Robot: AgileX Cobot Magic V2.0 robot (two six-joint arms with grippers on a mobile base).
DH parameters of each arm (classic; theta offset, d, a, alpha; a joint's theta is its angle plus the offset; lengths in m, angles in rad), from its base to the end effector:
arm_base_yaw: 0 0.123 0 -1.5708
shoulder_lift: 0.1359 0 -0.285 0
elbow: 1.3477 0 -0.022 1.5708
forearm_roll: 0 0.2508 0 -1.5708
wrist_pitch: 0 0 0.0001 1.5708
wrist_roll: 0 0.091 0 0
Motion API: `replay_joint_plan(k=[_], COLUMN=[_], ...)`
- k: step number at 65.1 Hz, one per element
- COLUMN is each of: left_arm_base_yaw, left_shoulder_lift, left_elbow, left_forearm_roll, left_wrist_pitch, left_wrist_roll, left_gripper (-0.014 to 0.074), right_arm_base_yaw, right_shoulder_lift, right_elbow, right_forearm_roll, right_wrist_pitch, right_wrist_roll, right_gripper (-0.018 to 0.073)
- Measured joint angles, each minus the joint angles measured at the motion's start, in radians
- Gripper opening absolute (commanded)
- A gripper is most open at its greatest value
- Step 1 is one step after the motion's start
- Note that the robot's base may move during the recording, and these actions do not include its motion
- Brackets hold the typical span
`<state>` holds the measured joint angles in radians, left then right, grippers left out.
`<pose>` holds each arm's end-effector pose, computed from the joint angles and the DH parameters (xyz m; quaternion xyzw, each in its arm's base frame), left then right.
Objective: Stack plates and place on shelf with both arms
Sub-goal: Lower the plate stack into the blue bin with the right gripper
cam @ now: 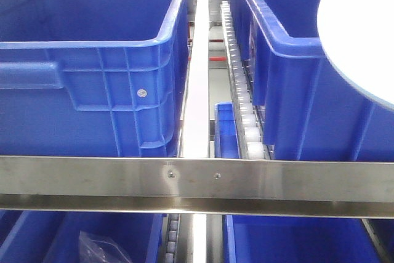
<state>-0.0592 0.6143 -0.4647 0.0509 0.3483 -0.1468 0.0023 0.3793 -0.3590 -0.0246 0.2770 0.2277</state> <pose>0.1265 -0.0059 0.2872 -0.0214 0.8360 -0.0361 0.5471 0.0897 -0.0004 0.2831 0.0804 0.7732 0.0622 0.6260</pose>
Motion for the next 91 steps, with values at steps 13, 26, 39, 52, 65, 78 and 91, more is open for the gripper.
replay_joint_plan(k=[13, 26, 39, 52, 65, 78, 91], left_arm_base_yaw=[0.000, 0.000, 0.000, 0.000, 0.000, 0.000, 0.000], left_shoulder_lift=[0.000, 0.000, 0.000, 0.000, 0.000, 0.000, 0.000], left_elbow=[0.000, 0.000, 0.000, 0.000, 0.000, 0.000, 0.000], left_forearm_roll=[0.000, 0.000, 0.000, 0.000, 0.000, 0.000, 0.000], left_wrist_pitch=[0.000, 0.000, 0.000, 0.000, 0.000, 0.000, 0.000], left_wrist_roll=[0.000, 0.000, 0.000, 0.000, 0.000, 0.000, 0.000], left_gripper=[0.0083, 0.0083, 0.0083, 0.0083, 0.0083, 0.0083, 0.0083], right_arm_base_yaw=[0.000, 0.000, 0.000, 0.000, 0.000, 0.000, 0.000], right_shoulder_lift=[0.000, 0.000, 0.000, 0.000, 0.000, 0.000, 0.000], right_elbow=[0.000, 0.000, 0.000, 0.000, 0.000, 0.000, 0.000], right_forearm_roll=[0.000, 0.000, 0.000, 0.000, 0.000, 0.000, 0.000], right_wrist_pitch=[0.000, 0.000, 0.000, 0.000, 0.000, 0.000, 0.000], right_wrist_roll=[0.000, 0.000, 0.000, 0.000, 0.000, 0.000, 0.000], right_gripper=[0.0056, 0.0056, 0.0056, 0.0056, 0.0056, 0.0056, 0.0056])
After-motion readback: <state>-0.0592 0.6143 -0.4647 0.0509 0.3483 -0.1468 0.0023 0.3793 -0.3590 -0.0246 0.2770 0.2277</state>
